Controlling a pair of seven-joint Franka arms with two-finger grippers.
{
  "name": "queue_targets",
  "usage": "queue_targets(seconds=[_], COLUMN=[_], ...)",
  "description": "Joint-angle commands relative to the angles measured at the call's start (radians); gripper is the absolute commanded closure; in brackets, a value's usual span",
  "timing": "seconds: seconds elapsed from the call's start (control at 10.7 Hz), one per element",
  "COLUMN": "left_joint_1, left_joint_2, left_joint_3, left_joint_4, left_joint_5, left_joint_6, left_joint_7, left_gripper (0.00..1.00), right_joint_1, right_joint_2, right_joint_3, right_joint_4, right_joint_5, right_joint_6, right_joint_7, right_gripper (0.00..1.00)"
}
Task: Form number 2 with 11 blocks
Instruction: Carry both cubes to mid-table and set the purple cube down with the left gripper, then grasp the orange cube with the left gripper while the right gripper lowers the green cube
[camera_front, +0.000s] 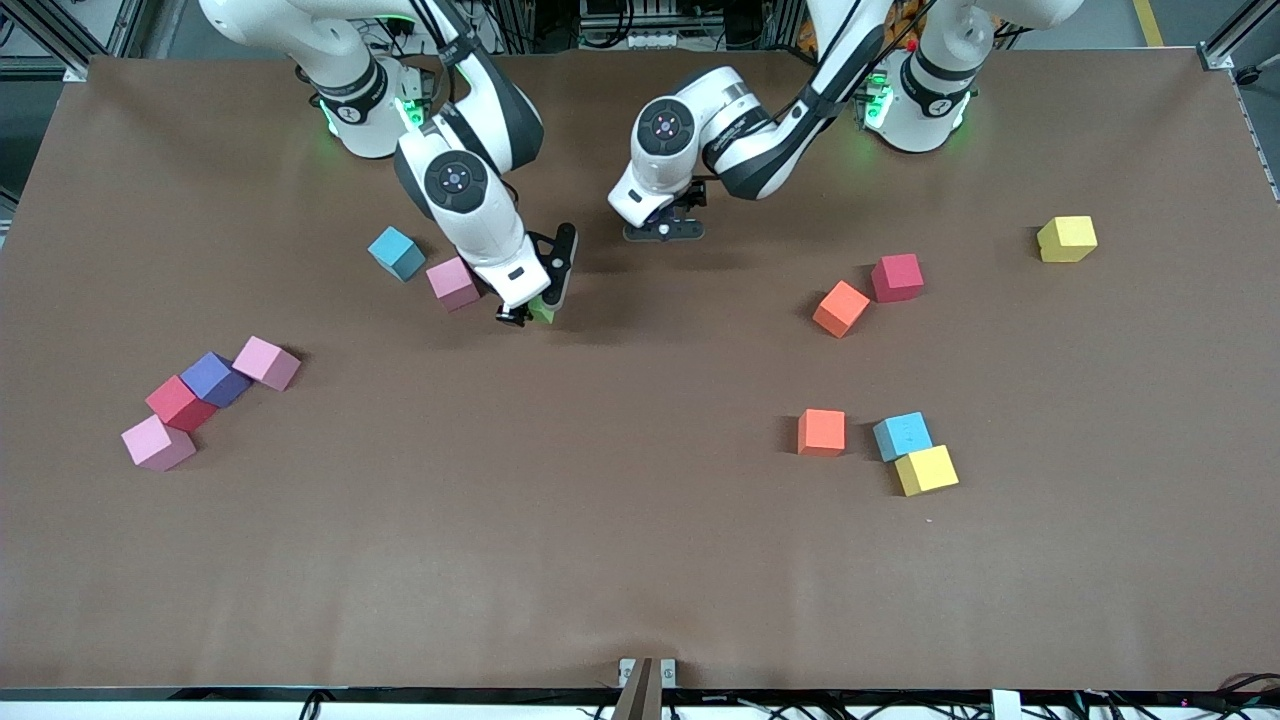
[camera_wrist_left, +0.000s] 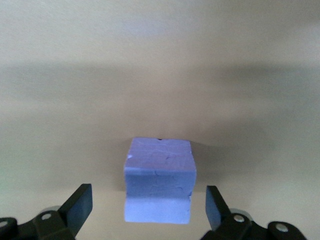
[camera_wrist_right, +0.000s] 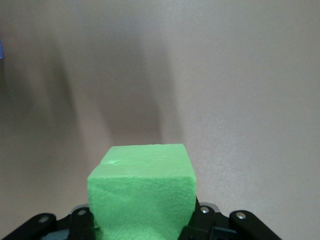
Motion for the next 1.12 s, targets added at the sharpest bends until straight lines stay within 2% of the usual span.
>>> queue_targets(seconds=[0.0, 0.28, 0.65, 0.94, 1.03], left_joint_1=[0.101, 0.242, 0.429, 0.476, 0.488], left_joint_2=[-0.080, -0.121, -0.121, -0.124, -0.124], left_joint_3=[-0.001, -0.001, -0.006, -0.006, -0.006], left_joint_4=[-0.032, -0.029, -0.036, -0.063, -0.062], left_joint_5=[0.023, 0.023, 0.032, 0.164, 0.172], left_joint_6=[-0.050, -0.107, -0.108, -0.131, -0.131], left_joint_7=[0.029, 0.103, 0.426, 0.619, 0.675], left_gripper=[0.00, 0.00, 0.00, 0.00, 0.00], right_joint_1=[0.040, 0.125, 0.263, 0.339, 0.369], right_joint_2=[-0.031, -0.014, 0.041, 0.076, 0.093], right_joint_3=[-0.006, -0.006, -0.007, -0.009, -0.009], right_joint_4=[-0.041, -0.043, -0.043, -0.043, -0.043], right_joint_5=[-0.008, -0.008, -0.010, -0.010, -0.010], right_joint_6=[-0.002, 0.003, 0.015, 0.048, 0.064], right_joint_7=[0.019, 0.094, 0.213, 0.269, 0.307], right_gripper=[0.88, 0.88, 0.88, 0.88, 0.88])
